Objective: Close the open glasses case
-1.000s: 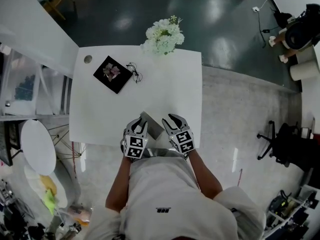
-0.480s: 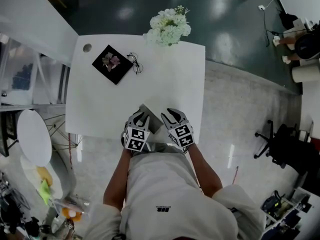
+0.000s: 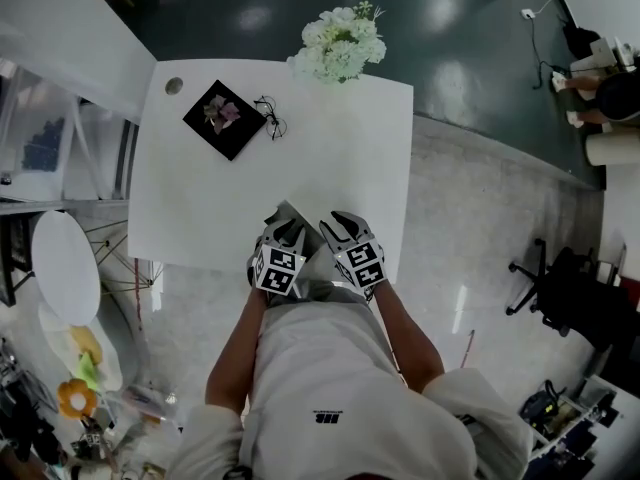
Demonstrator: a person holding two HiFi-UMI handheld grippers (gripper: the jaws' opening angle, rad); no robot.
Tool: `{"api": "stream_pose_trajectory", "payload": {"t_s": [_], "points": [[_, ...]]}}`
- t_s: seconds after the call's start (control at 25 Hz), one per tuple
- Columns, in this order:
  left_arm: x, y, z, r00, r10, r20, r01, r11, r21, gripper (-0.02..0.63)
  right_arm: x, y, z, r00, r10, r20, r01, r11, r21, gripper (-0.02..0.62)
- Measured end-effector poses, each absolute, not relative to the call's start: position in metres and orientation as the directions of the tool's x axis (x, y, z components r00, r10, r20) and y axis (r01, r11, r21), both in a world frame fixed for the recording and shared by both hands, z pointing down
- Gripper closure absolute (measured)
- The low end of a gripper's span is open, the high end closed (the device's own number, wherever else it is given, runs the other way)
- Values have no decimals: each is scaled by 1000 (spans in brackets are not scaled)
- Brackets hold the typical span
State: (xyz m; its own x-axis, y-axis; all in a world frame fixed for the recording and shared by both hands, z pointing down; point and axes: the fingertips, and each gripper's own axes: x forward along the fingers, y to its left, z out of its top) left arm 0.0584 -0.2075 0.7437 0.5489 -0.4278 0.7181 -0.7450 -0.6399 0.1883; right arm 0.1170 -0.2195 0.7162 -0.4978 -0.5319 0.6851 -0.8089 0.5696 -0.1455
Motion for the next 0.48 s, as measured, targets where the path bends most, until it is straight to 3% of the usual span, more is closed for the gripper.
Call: {"api": "stream_pose_trajectory", "payload": {"t_s": [0.48], "points": [[65,-203,747,568,-419,709,-740,-637,216,506,110,-213,722,-502,-521,691,-805,574,-152,466]]}}
